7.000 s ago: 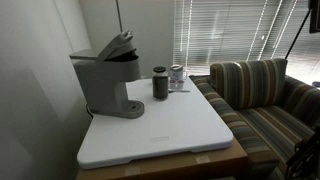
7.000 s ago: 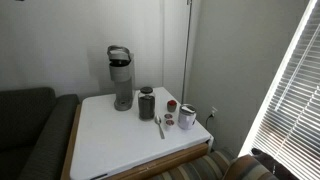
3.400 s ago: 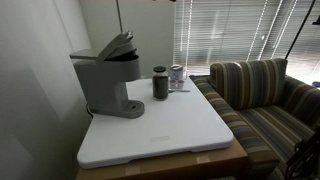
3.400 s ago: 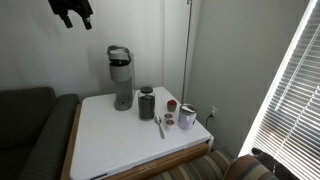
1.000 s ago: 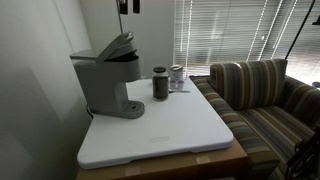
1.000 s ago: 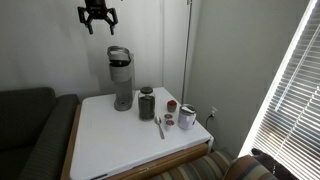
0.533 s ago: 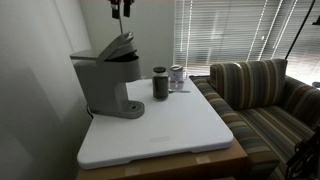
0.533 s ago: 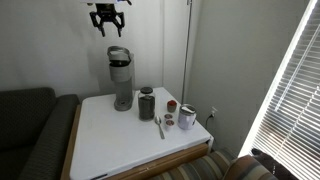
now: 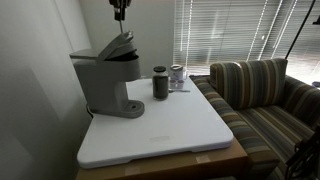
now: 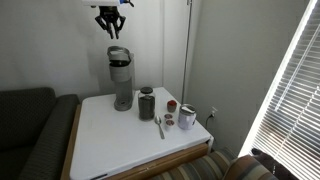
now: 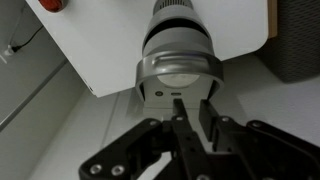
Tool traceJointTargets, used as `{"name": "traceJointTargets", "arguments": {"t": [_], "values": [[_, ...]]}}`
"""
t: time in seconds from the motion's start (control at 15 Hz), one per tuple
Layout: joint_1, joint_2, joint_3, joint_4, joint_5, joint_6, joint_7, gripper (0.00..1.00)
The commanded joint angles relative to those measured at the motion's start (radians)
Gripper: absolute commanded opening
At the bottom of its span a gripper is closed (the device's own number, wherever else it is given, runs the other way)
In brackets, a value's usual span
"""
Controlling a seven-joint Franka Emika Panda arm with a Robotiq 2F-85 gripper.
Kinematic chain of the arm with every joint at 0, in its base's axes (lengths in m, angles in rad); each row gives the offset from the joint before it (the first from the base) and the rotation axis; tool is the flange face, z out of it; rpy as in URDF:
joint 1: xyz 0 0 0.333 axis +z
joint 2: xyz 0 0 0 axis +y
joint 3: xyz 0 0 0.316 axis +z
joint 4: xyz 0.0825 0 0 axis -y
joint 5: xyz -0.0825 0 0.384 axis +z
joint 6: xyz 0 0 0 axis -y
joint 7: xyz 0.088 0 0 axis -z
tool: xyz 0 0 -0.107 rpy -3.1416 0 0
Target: Close the lid on the coffee machine
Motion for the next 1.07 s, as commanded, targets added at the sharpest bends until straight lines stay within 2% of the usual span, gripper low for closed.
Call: {"name": "traceJointTargets", "arguments": {"t": [0.0,1.0], "values": [[-0.011,0.024,0.007,0.036,0.020,-0.030,0.000,0.00],[-0.012,0.053,0.005,0.018,0.024,-0.111,0.058,0.00]]}}
